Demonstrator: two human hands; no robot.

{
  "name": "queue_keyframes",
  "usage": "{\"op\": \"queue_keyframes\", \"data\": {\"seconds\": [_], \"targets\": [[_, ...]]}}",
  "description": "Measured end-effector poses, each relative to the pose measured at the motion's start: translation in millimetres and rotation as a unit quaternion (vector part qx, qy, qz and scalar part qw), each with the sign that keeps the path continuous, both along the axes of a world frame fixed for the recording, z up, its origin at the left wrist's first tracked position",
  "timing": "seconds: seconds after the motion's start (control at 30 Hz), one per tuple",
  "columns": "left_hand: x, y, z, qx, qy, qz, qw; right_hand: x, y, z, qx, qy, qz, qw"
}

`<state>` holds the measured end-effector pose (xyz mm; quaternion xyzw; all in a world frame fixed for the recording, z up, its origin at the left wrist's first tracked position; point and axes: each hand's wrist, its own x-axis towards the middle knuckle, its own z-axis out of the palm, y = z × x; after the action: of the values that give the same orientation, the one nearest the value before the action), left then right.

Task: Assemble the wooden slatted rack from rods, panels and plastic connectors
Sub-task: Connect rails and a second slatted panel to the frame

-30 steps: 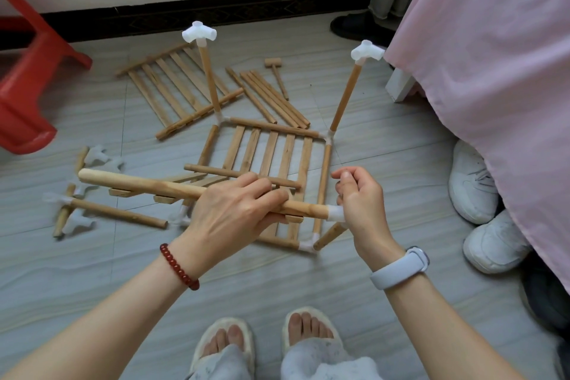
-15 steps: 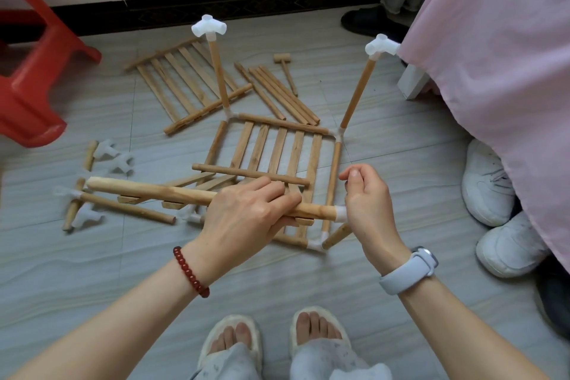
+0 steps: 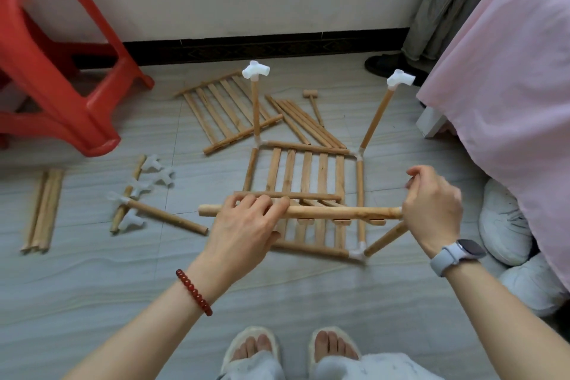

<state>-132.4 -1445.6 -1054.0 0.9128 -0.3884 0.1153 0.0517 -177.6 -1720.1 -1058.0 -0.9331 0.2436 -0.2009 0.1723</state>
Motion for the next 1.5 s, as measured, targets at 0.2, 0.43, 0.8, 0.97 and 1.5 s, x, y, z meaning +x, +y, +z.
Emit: {"op": "queue_keyframes", "data": {"seconds": [0.2, 0.43, 0.8, 0.97, 1.5], "targets": [[5.8, 45.2, 0.1, -0.066, 0.008, 0.034, 0.997, 26.5, 78.8, 25.3, 0.027, 0.028, 0.277, 0.960], [49.2, 118.0, -31.5, -0.267, 0.177, 0.256, 0.912, 104.5, 164.2, 28.0, 0.040, 0.291, 0.460, 0.838], [144.9, 152.8, -199.7, -0.310, 0.434, 0.619, 0.576, 220.7, 205.8, -64.1, -0.095, 0.460, 0.458, 0.754], [157.3, 142.3, -237.3, -0.324, 0.412, 0.654, 0.546, 223.2, 196.9, -85.6, -0.112, 0.507, 0.457, 0.722], [91.5, 110.0, -161.7, -0.544, 0.412, 0.388, 0.620, 102.6, 184.5, 25.1, 0.089, 0.425, 0.574, 0.694]]}}
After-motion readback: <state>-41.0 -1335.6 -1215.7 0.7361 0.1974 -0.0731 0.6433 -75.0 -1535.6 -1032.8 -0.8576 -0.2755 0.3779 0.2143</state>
